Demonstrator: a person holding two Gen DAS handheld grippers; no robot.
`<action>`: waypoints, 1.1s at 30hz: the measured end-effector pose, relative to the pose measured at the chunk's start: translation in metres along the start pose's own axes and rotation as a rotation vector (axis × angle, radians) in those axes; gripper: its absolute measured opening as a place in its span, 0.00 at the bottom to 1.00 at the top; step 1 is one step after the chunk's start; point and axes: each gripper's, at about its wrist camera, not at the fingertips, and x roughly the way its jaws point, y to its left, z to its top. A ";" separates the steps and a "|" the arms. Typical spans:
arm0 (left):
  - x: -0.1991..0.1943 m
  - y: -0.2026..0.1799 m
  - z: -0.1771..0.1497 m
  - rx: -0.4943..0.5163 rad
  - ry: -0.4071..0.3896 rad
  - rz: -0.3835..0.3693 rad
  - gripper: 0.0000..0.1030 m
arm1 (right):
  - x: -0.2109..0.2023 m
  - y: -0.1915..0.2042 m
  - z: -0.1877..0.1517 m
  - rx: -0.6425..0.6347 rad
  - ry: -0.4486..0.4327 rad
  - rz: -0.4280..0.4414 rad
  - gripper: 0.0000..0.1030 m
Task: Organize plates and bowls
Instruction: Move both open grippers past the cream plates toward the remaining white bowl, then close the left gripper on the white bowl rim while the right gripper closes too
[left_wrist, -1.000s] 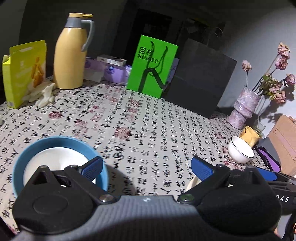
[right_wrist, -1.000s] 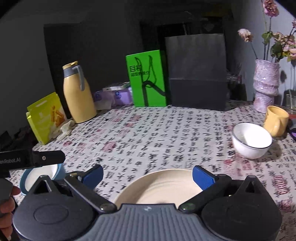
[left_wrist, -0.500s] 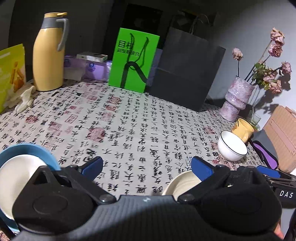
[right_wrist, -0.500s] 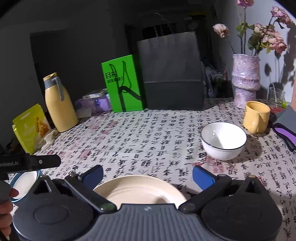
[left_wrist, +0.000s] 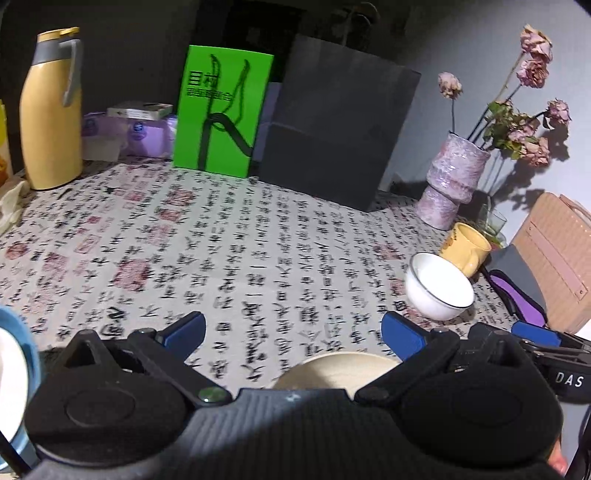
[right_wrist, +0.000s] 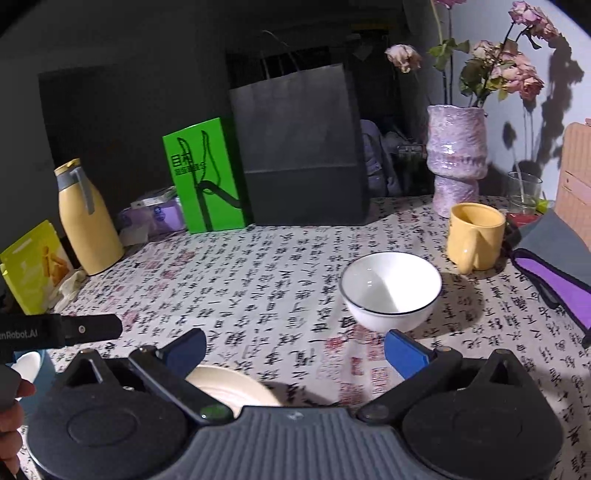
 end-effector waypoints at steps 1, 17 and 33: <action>0.003 -0.003 0.001 -0.005 0.005 -0.009 1.00 | 0.000 -0.003 0.001 -0.001 0.001 -0.006 1.00; 0.052 -0.059 0.030 0.007 0.025 -0.054 1.00 | 0.025 -0.059 0.034 0.127 0.053 -0.056 1.00; 0.128 -0.096 0.061 -0.061 0.080 0.058 1.00 | 0.084 -0.111 0.056 0.307 0.127 -0.143 0.84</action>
